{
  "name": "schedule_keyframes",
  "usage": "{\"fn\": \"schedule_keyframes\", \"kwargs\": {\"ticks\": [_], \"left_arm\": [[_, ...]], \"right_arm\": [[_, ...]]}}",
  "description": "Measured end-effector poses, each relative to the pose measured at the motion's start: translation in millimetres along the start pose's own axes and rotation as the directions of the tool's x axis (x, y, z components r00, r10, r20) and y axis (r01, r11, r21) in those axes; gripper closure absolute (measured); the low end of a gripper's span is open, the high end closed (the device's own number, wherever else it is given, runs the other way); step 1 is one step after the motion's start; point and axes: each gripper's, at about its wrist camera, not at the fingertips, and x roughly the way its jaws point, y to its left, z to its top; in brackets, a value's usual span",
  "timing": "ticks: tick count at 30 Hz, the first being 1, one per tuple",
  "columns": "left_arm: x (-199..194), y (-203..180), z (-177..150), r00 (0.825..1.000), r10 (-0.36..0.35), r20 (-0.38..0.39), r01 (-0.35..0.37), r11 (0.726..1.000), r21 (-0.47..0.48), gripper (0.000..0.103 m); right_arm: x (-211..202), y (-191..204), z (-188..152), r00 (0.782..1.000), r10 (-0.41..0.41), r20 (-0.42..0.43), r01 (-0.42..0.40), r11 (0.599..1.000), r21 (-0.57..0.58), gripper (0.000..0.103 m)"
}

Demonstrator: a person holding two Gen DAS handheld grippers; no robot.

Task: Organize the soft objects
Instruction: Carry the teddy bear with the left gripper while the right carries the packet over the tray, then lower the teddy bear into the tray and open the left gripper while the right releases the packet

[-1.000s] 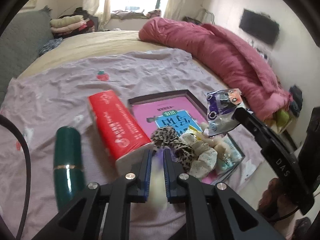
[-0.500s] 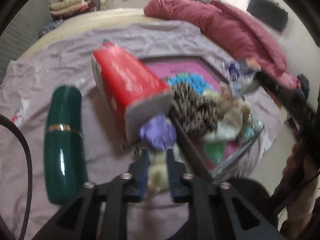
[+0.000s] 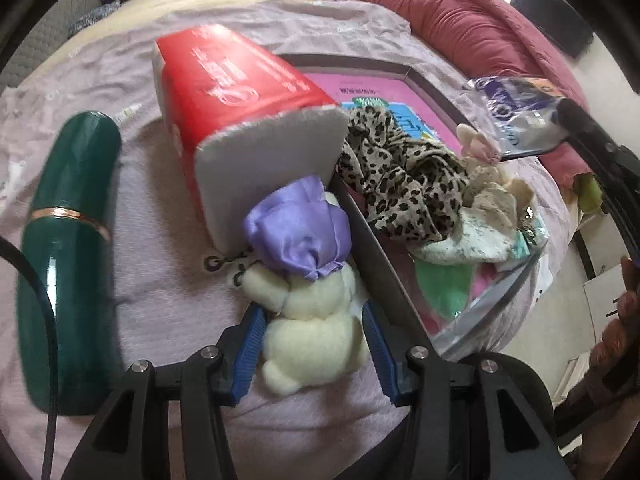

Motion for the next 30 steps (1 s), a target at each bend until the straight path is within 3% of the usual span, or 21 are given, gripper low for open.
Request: {"fn": "schedule_keyframes", "kwargs": {"ticks": [3,6,11,17,24,30], "left_arm": [[11,-2,4,1.000,-0.003,-0.017,0.003,1.000,-0.009,0.054],[17,-5,6,1.000,0.003,-0.014,-0.003,1.000,-0.011,0.062],[17,-8,9,1.000,0.017,-0.001,-0.017,1.000,0.003,0.065],[-6,-19,13,0.999,0.010,0.046,-0.011,1.000,0.022,0.067],[-50,-41,32,0.986,-0.068,0.151,0.060,0.996,0.059,0.067],[-43,-63,50,0.985,-0.071,0.154,0.056,0.993,0.100,0.067]], "right_arm": [[0,-1,-1,1.000,-0.005,-0.001,0.005,1.000,0.002,0.088],[0,-2,-2,1.000,-0.011,-0.002,0.011,1.000,0.003,0.088],[-1,-3,-3,1.000,-0.014,-0.001,0.014,1.000,0.007,0.088],[-2,-3,-3,1.000,-0.018,0.004,0.018,1.000,0.003,0.088],[2,-10,-4,0.999,-0.022,-0.023,0.022,0.999,0.030,0.088],[5,-26,-8,0.999,-0.016,-0.045,0.020,0.996,0.091,0.088]]}}
